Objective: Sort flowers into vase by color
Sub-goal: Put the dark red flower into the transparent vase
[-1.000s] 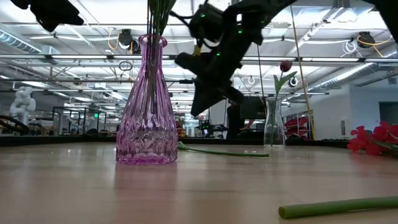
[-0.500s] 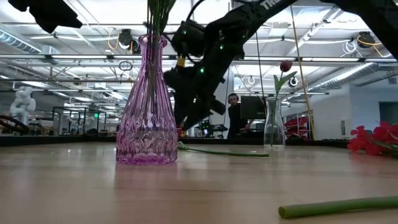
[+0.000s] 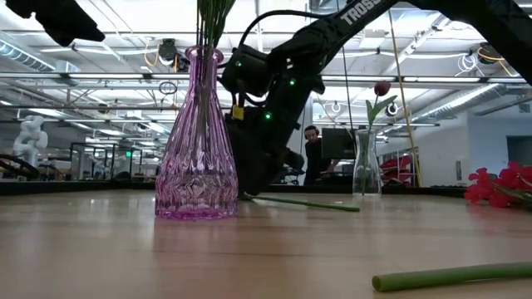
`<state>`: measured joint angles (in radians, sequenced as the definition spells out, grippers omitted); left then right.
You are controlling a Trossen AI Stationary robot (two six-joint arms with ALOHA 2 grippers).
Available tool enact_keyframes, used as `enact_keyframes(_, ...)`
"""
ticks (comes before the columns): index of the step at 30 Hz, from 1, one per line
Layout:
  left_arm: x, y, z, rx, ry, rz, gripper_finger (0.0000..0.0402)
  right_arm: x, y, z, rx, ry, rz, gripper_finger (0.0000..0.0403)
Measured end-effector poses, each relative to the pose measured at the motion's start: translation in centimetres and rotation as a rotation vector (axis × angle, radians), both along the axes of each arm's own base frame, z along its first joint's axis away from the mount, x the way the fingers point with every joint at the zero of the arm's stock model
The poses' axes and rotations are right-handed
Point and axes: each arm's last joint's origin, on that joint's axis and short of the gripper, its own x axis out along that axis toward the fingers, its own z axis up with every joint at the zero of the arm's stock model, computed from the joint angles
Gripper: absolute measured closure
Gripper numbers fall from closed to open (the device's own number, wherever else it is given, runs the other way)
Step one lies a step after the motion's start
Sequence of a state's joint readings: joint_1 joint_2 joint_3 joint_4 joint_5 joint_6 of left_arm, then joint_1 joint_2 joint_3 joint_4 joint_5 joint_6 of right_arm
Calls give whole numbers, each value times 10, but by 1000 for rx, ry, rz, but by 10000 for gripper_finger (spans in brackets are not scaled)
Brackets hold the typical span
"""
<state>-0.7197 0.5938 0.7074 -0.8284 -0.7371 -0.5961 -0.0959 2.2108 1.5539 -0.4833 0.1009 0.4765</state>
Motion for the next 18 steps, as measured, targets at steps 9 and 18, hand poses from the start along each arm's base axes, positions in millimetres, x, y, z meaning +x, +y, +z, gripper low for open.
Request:
enact_keyframes(9, -9, 5, 8, -68, -46, -92, 268, -8, 2, 8, 104, 28, -129, 390)
enact_keyframes(18, -7, 6, 11, -48, -67, -137, 268, -35, -12, 62, 34, 61, -178, 399)
